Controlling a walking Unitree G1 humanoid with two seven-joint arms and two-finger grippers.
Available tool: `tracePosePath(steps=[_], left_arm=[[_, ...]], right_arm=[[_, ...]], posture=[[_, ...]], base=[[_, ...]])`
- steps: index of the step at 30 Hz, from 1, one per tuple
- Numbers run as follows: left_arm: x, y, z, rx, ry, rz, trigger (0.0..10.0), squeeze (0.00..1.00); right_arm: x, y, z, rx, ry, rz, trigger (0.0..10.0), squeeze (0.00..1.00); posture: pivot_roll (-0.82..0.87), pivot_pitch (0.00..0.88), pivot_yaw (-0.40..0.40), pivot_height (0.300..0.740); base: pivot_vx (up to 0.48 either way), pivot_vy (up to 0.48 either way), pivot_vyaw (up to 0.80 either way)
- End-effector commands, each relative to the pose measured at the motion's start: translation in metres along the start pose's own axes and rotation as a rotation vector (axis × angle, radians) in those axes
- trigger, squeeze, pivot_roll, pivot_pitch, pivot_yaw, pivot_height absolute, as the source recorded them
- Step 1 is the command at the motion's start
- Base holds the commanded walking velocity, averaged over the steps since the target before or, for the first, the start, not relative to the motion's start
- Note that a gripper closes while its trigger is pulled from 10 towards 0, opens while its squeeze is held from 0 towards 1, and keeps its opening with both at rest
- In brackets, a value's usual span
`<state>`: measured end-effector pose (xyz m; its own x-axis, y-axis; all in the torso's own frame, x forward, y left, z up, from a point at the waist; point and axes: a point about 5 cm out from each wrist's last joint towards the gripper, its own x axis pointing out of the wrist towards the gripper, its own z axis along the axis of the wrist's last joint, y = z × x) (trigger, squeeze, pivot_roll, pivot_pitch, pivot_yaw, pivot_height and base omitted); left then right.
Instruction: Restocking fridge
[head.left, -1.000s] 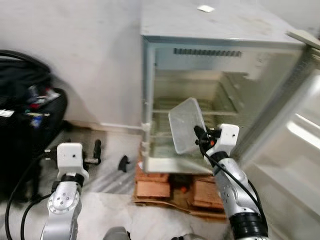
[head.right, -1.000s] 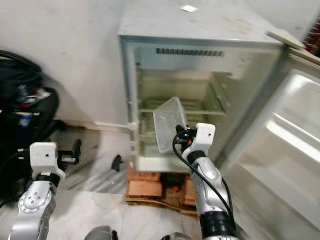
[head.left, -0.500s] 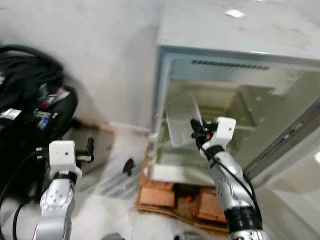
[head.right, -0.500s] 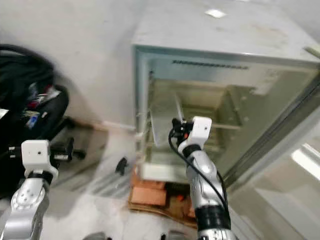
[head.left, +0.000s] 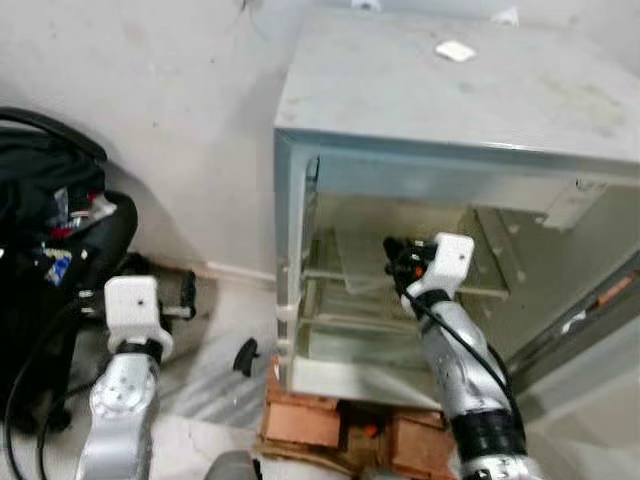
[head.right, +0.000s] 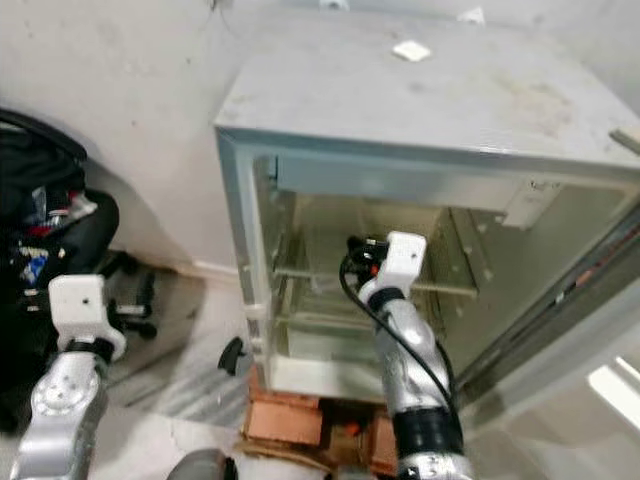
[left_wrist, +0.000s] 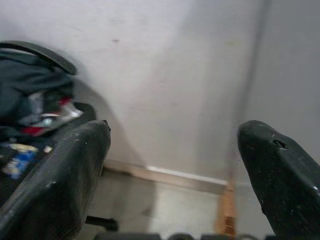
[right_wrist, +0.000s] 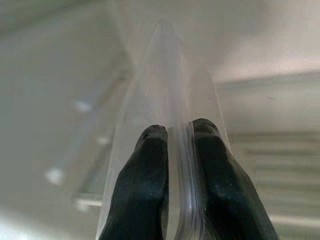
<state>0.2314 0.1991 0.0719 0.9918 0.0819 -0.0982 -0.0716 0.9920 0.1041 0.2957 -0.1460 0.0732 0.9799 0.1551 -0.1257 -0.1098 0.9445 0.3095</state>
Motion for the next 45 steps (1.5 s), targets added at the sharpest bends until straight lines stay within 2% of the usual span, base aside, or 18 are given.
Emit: tracePosePath(steps=[1,6,15,20,21,28,29,30,34,35,36,37,42,45], left_arm=[[-0.003,0.006,0.001,0.015,0.011,0.018,10.0,0.00],[-0.011,0.006,0.000,0.007,0.028,0.017,10.0,0.00],[-0.029,0.009,0.007,0.004,0.044,0.041,10.0,0.00],[-0.036,0.012,0.008,0.005,0.056,0.058,10.0,0.00],[-0.038,0.012,0.009,0.002,0.059,0.066,10.0,0.00],[-0.042,0.008,0.012,-0.001,0.073,0.051,10.0,0.00],[-0.042,0.008,0.013,-0.001,0.075,0.051,10.0,0.00],[-0.042,0.008,0.013,-0.001,0.075,0.052,10.0,0.00],[-0.042,0.008,0.014,-0.001,0.076,0.053,10.0,0.00],[-0.042,0.007,0.015,-0.002,0.075,0.056,10.0,0.00],[-0.042,0.007,0.015,-0.003,0.076,0.058,10.0,0.00],[-0.042,0.007,0.015,-0.003,0.076,0.059,10.0,0.00],[-0.043,0.007,0.016,-0.003,0.077,0.063,10.0,0.00],[-0.042,0.007,0.017,-0.003,0.076,0.064,10.0,0.00]], right_arm=[[0.002,0.002,-0.005,-0.002,0.051,-0.003,10.0,0.00],[0.009,0.008,-0.012,0.005,0.114,0.009,10.0,0.00],[0.038,0.033,-0.019,0.130,0.178,0.006,10.0,0.00],[0.054,0.038,-0.011,0.232,0.158,-0.088,10.0,0.00],[0.059,0.043,-0.008,0.278,0.156,-0.108,10.0,0.00],[0.071,0.056,-0.003,0.405,0.160,-0.160,10.0,0.00],[0.074,0.060,-0.001,0.459,0.164,-0.175,10.0,0.00],[0.077,0.065,0.002,0.514,0.166,-0.175,10.0,0.00],[0.080,0.074,0.006,0.562,0.160,-0.148,10.0,0.00],[0.081,0.079,0.008,0.607,0.154,-0.136,10.0,0.51],[0.082,0.081,0.010,0.626,0.148,-0.128,10.0,0.51],[0.083,0.084,0.012,0.644,0.134,-0.110,10.0,1.00],[0.088,0.093,0.024,0.727,0.082,-0.069,10.0,1.00],[0.089,0.097,0.029,0.682,0.063,-0.033,10.0,1.00]], posture=[[0.05,0.041,-0.063,0.740],[0.07,0.076,-0.072,0.740],[0.16,0.141,-0.105,0.740],[0.18,0.156,-0.113,0.740],[0.20,0.165,-0.118,0.740],[0.21,0.182,-0.123,0.740],[0.21,0.186,-0.124,0.740],[0.21,0.186,-0.124,0.740],[0.22,0.189,-0.127,0.740],[0.22,0.190,-0.129,0.740],[0.22,0.190,-0.129,0.740],[0.22,0.190,-0.129,0.740],[0.23,0.192,-0.131,0.740],[0.22,0.191,-0.132,0.740]], base=[[0.000,0.000,0.00],[0.000,0.000,0.00],[0.000,0.000,0.00],[0.000,0.000,0.00],[0.000,0.000,0.00],[0.000,0.000,0.00],[0.000,0.000,0.00],[0.000,0.000,0.00],[0.000,0.000,0.00],[0.000,0.000,0.00],[0.000,0.000,0.00],[0.000,0.000,0.00],[0.000,0.000,0.00],[0.000,0.000,0.00]])
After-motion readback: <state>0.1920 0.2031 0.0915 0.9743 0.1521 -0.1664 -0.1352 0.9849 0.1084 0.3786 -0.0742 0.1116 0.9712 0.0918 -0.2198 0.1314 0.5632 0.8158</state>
